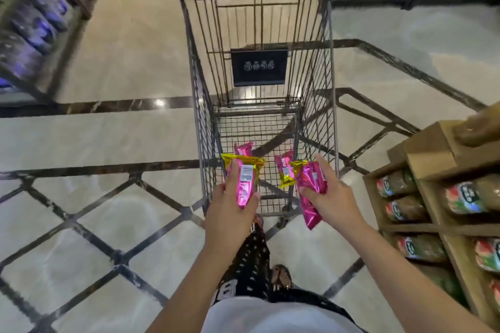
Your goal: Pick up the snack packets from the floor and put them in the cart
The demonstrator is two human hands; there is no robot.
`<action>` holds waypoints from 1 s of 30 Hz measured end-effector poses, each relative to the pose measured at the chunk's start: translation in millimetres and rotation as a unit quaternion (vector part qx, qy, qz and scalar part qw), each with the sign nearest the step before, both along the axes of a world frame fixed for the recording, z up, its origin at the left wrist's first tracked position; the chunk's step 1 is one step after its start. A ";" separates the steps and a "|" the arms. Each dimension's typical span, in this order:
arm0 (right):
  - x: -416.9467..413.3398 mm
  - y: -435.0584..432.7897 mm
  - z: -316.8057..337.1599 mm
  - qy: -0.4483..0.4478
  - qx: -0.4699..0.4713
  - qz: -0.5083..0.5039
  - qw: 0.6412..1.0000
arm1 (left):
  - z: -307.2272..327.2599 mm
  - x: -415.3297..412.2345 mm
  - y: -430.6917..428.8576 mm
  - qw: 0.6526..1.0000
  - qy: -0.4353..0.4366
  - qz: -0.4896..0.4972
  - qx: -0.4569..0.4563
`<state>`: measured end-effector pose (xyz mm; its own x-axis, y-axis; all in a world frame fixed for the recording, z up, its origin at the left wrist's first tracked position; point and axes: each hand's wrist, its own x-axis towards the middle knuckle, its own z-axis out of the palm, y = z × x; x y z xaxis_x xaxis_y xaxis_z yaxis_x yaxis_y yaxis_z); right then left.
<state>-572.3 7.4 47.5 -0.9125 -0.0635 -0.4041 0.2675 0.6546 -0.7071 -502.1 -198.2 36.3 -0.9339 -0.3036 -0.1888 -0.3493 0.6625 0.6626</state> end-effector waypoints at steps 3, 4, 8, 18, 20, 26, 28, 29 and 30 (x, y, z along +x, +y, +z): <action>-32.3 -11.7 -15.3 -0.012 0.050 -0.016 0.999 | -13.9 -44.8 -14.9 0.999 -0.008 -0.027 -0.015; -42.1 -15.2 -20.3 -0.016 0.073 -0.012 0.997 | -18.2 -57.7 -19.8 0.999 -0.017 -0.037 -0.012; -74.8 -24.6 -41.9 -0.059 0.128 0.007 0.990 | -33.3 -101.6 -34.3 0.994 -0.085 -0.065 -0.020; -121.4 -39.6 -73.4 -0.091 0.263 0.026 0.960 | -68.4 -182.0 -32.6 0.965 -0.206 -0.159 -0.041; -118.8 -39.6 -75.6 -0.114 0.303 0.027 0.946 | -72.0 -189.0 -30.4 0.948 -0.256 -0.176 -0.073; -77.0 -19.2 -75.7 -0.125 0.341 0.015 0.932 | -79.8 -177.6 -20.9 0.921 -0.271 -0.257 -0.111; -59.0 -10.4 -76.1 -0.117 0.332 0.005 0.936 | -80.6 -168.0 -13.3 0.911 -0.259 -0.292 -0.131; -50.4 -7.4 -74.9 -0.103 0.327 0.001 0.940 | -80.0 -162.9 -8.0 0.906 -0.249 -0.311 -0.141; -41.5 -5.1 -72.6 -0.086 0.318 0.001 0.944 | -78.0 -158.2 -1.7 0.901 -0.237 -0.331 -0.148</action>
